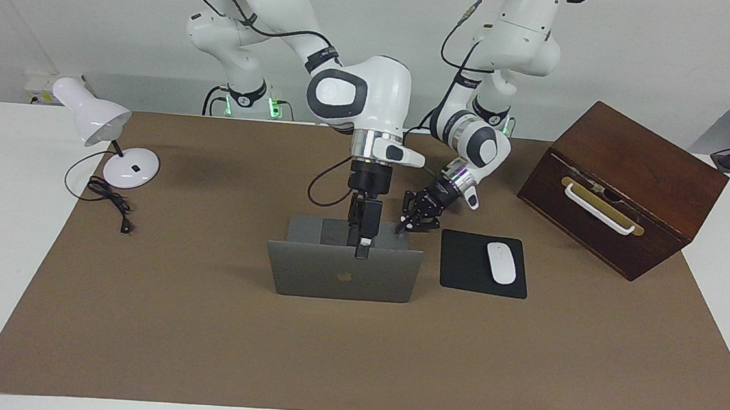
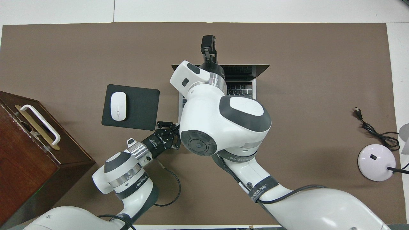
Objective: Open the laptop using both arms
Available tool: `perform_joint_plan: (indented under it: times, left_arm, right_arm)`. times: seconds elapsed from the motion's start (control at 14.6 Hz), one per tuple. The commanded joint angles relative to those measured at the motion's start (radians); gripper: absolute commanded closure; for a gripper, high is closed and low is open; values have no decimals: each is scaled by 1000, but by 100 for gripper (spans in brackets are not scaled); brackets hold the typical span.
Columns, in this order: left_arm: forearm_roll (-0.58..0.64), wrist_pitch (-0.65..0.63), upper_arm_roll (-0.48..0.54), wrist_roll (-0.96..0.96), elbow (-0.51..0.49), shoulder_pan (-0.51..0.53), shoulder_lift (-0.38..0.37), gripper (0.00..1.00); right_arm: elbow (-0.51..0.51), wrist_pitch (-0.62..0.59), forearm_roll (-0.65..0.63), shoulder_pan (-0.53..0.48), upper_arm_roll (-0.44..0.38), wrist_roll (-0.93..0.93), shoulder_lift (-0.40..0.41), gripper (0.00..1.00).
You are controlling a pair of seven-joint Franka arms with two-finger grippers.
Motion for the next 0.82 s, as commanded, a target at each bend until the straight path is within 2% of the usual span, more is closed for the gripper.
perform_joint_plan:
  times: [0.0, 0.14, 0.75]
  left_arm:
    - [-26, 33, 10, 25, 19, -13, 35, 100]
    - [-26, 34, 10, 25, 19, -13, 35, 100]
    - [-25, 36, 10, 27, 22, -13, 34, 100]
  right_arm:
    - [14, -42, 46, -15, 12, 10, -7, 0]
    - [8, -67, 136, -15, 12, 11, -21, 0]
    - [11, -236, 291, 32, 18, 17, -116, 0]
